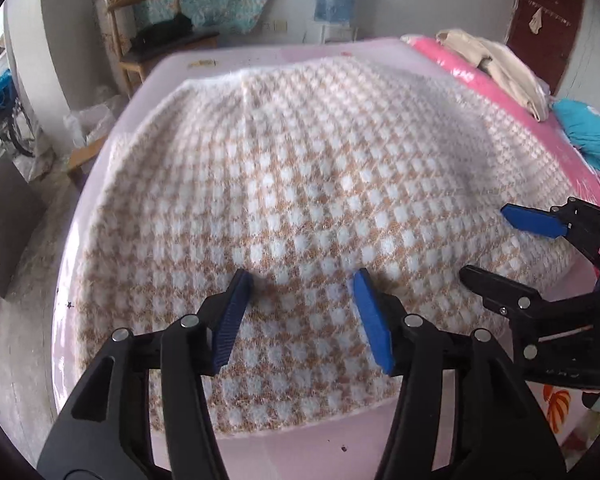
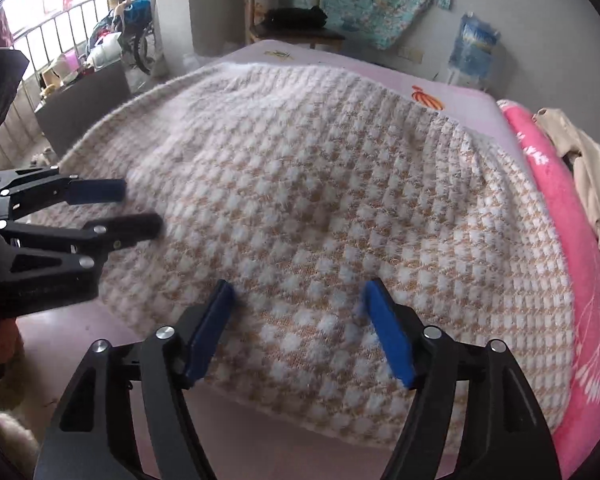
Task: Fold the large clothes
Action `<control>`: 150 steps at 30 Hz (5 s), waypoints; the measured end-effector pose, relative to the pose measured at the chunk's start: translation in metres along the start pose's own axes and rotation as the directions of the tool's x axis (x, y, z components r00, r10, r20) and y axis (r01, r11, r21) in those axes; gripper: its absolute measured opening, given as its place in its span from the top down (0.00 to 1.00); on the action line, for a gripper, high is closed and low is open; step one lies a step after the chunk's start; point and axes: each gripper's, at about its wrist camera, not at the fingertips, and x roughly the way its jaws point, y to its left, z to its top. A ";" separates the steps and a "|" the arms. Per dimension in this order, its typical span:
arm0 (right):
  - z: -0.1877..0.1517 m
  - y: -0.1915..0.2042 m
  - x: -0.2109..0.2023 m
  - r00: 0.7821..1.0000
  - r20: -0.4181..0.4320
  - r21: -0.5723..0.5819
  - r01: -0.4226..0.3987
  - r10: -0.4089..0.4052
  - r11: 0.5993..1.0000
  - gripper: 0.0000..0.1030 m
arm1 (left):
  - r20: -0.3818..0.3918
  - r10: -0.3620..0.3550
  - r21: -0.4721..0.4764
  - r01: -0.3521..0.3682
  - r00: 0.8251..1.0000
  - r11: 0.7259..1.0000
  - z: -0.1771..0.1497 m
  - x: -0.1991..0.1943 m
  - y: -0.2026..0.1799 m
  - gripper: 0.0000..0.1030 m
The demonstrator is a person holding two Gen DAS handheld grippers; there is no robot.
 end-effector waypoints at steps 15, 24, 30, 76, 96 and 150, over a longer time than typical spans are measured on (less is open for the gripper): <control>-0.049 -0.103 -0.050 0.996 0.033 0.321 0.070 -0.085 0.945 0.33 | 0.083 -0.047 -0.202 0.063 0.995 0.977 -0.025 -0.035 0.064 0.44; -0.075 -0.128 -0.054 0.996 0.025 0.428 0.064 -0.083 0.902 0.33 | 0.065 -0.047 -0.274 0.064 0.997 0.960 -0.030 -0.035 0.073 0.40; -0.081 -0.089 -0.098 0.991 0.108 0.379 0.031 -0.077 0.925 0.17 | 0.155 -0.009 -0.224 0.044 0.988 0.974 -0.037 -0.094 0.045 0.22; -0.073 -0.023 -0.110 0.986 -0.028 0.341 0.167 -0.167 0.925 0.06 | -0.071 0.212 -0.100 -0.218 0.975 0.971 -0.043 -0.088 -0.058 0.08; -0.071 -0.022 -0.114 0.982 -0.030 0.334 0.188 -0.188 0.924 0.06 | -0.087 0.192 -0.110 -0.201 0.978 0.973 -0.045 -0.085 -0.056 0.08; -0.074 -0.024 -0.111 0.980 -0.044 0.332 0.198 -0.194 0.922 0.06 | -0.089 0.184 -0.119 -0.194 0.979 0.974 -0.043 -0.086 -0.059 0.08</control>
